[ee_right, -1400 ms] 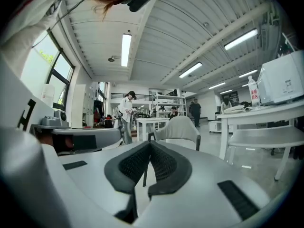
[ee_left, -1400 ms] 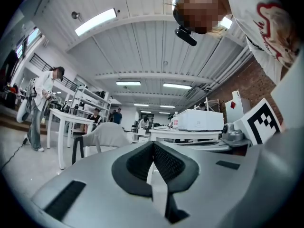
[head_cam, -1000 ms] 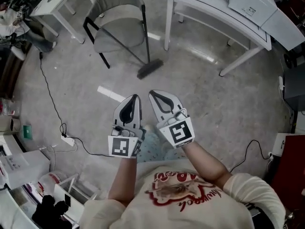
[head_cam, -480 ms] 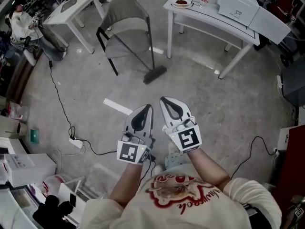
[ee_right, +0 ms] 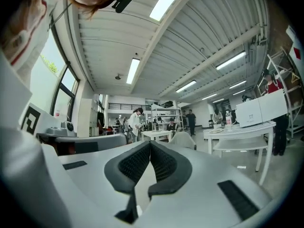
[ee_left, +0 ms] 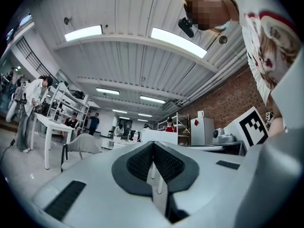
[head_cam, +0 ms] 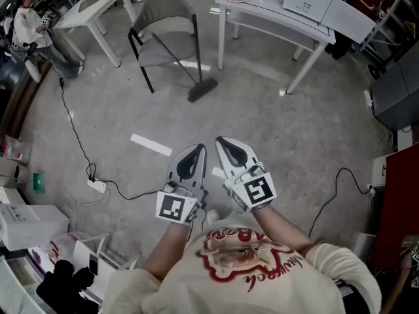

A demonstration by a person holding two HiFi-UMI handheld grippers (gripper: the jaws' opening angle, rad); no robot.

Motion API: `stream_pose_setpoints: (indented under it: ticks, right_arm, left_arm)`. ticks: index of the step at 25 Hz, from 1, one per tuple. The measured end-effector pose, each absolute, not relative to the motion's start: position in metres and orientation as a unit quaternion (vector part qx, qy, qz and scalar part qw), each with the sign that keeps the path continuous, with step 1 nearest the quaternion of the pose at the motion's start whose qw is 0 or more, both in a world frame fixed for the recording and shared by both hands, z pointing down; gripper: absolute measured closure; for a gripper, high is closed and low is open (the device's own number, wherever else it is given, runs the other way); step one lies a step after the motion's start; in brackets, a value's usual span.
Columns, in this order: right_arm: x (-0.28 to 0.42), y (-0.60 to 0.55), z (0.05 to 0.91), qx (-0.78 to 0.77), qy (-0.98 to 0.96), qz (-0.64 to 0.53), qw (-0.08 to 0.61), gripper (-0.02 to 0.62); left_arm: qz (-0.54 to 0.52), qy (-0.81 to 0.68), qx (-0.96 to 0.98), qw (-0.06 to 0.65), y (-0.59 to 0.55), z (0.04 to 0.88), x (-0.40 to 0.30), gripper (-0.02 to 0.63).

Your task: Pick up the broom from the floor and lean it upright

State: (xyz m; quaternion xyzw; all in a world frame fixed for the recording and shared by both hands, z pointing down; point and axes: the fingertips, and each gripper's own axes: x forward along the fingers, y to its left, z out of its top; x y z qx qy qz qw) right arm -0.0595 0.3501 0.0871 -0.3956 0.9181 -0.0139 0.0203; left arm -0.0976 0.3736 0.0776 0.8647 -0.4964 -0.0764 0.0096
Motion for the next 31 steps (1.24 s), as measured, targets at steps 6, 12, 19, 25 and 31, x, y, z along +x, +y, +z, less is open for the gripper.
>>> stream_pose_setpoints:
  ticks: [6, 12, 19, 25, 31]
  right_arm:
    - [-0.066, 0.365, 0.068, -0.372, 0.928, 0.009, 0.019, 0.571]
    - [-0.077, 0.380, 0.069, -0.358, 0.934, 0.004, 0.007, 0.571]
    - [-0.081, 0.399, 0.067, -0.338, 0.941, 0.005, 0.022, 0.571]
    - [-0.084, 0.408, 0.068, -0.343, 0.939, 0.013, 0.023, 0.571]
    - [-0.088, 0.413, 0.068, -0.343, 0.939, 0.016, 0.024, 0.571]
  left_arm:
    - [-0.080, -0.492, 0.867, 0.000, 0.388, 0.060, -0.089, 0.584]
    - [-0.082, -0.490, 0.868, -0.005, 0.403, 0.057, -0.090, 0.584]
    - [-0.087, -0.493, 0.866, -0.007, 0.416, 0.052, -0.094, 0.584]
    - [-0.086, -0.493, 0.865, -0.013, 0.431, 0.050, -0.101, 0.584]
    - [-0.081, -0.495, 0.865, -0.012, 0.435, 0.052, -0.108, 0.584]
